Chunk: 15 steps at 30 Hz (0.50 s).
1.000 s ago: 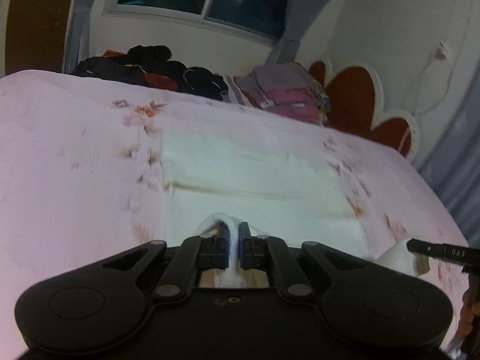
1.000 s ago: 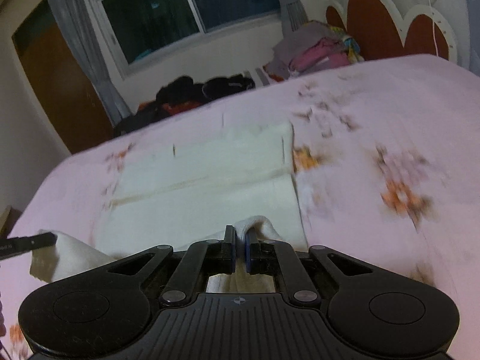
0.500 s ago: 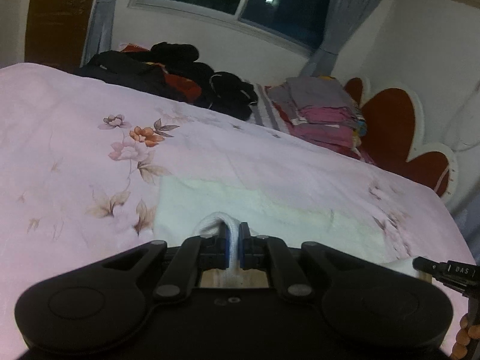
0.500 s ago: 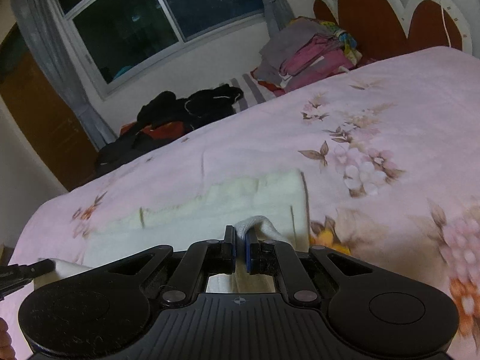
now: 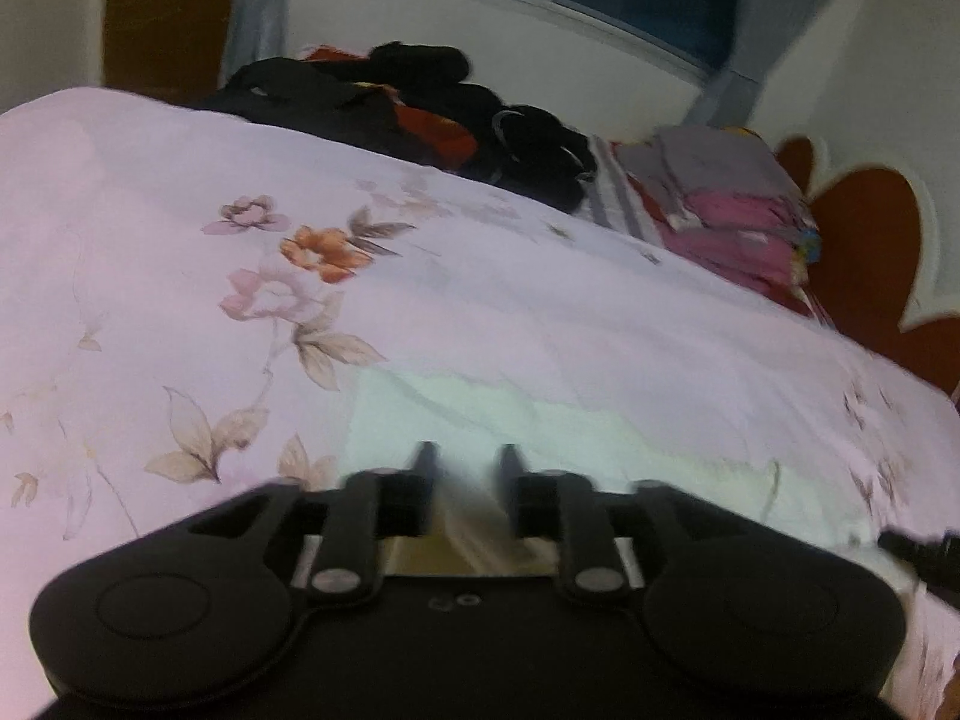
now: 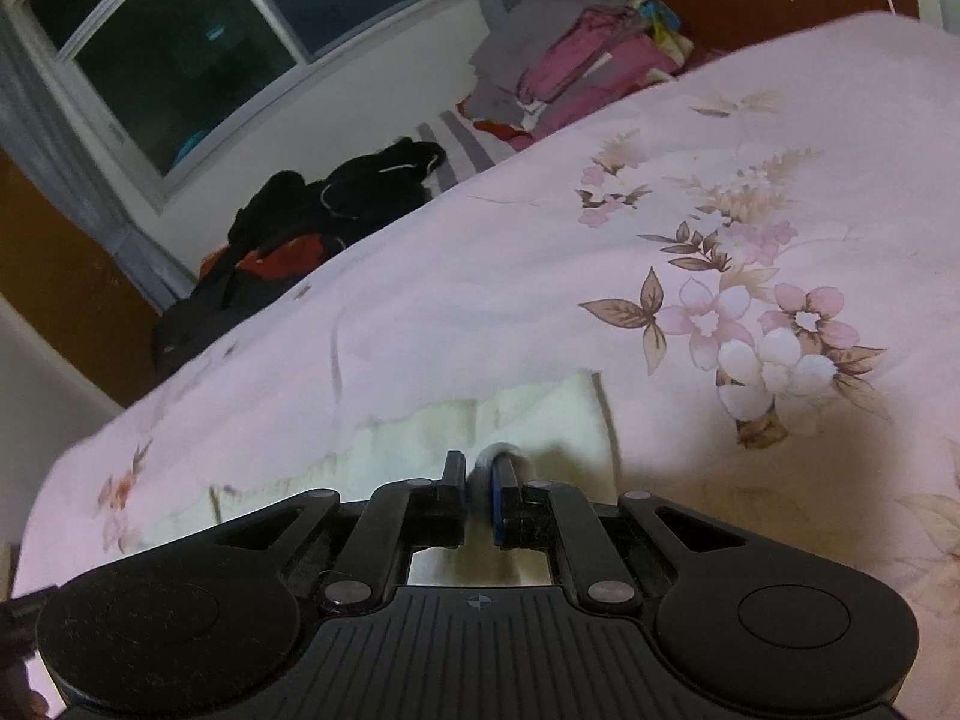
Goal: Fold small clothes
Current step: 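Grasp the hem with both grippers and fold it up toward the collar, then lay the folded hem down and open both grippers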
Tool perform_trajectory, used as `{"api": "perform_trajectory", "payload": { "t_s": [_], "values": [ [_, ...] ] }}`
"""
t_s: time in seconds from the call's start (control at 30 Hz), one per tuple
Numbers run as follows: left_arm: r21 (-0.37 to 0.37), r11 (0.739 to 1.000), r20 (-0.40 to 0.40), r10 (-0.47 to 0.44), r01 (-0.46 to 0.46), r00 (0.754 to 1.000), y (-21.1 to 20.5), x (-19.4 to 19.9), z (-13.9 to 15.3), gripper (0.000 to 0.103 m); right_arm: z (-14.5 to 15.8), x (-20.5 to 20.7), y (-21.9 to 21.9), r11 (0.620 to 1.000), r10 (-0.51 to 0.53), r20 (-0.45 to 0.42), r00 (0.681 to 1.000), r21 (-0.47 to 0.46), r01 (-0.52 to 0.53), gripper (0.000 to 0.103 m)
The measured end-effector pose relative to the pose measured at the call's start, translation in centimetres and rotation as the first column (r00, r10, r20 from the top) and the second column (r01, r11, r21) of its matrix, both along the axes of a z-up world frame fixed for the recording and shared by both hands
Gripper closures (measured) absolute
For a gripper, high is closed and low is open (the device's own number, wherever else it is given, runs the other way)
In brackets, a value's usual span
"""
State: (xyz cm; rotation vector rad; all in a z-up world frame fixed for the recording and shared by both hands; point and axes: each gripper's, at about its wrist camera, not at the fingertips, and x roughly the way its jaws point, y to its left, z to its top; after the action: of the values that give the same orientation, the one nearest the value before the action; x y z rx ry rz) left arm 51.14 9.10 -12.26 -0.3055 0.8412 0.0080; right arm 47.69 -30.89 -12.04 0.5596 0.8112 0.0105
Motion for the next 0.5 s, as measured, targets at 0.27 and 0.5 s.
{"api": "perform_trajectory", "payload": {
  "t_s": [0.27,0.5],
  "values": [
    [0.004,1.0,0.041,0.029,-0.029,0.999,1.7,0.6,1.2,0.047,1.1,0.5,-0.7,0.999,-0.017,0.068,0.998,-0.041,0.02,0.021],
    [0.085,0.992,0.036,-0.095,0.092,0.995,2.6,-1.3,1.0,0.046,2.4,-0.4,-1.5,0.998,-0.009,0.125,0.992,-0.064,0.017,0.021]
  ]
}}
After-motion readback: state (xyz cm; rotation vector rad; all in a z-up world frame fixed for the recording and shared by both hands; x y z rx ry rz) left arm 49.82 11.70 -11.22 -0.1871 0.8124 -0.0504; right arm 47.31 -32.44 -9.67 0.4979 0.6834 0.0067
